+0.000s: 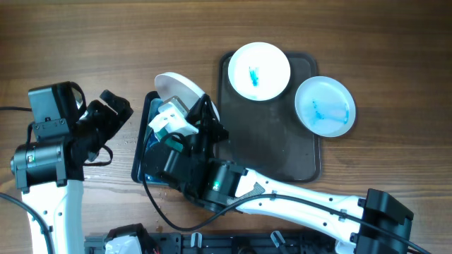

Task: Clean dirty plates on tray and stack at the side
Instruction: 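Lift the plate with the right gripper and tip it over the basin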

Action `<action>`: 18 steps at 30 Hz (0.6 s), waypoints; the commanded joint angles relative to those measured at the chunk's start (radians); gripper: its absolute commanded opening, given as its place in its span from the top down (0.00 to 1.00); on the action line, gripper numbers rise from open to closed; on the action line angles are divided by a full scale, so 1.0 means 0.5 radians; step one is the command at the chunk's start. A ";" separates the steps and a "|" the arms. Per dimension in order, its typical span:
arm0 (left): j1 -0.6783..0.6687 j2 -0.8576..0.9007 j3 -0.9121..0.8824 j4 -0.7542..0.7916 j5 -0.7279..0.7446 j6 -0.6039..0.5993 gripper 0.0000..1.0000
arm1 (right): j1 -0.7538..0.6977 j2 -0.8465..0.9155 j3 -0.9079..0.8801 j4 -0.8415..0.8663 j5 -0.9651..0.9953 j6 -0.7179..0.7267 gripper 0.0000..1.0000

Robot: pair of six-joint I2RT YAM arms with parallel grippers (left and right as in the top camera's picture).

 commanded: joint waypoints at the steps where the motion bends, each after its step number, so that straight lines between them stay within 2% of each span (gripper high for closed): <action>1: 0.012 0.000 0.024 0.005 0.023 0.017 0.00 | 0.014 -0.015 0.043 0.011 0.066 -0.006 0.96; 18: 0.012 0.000 0.024 0.005 0.023 0.017 0.00 | 0.014 -0.015 0.043 0.140 0.066 -0.275 0.96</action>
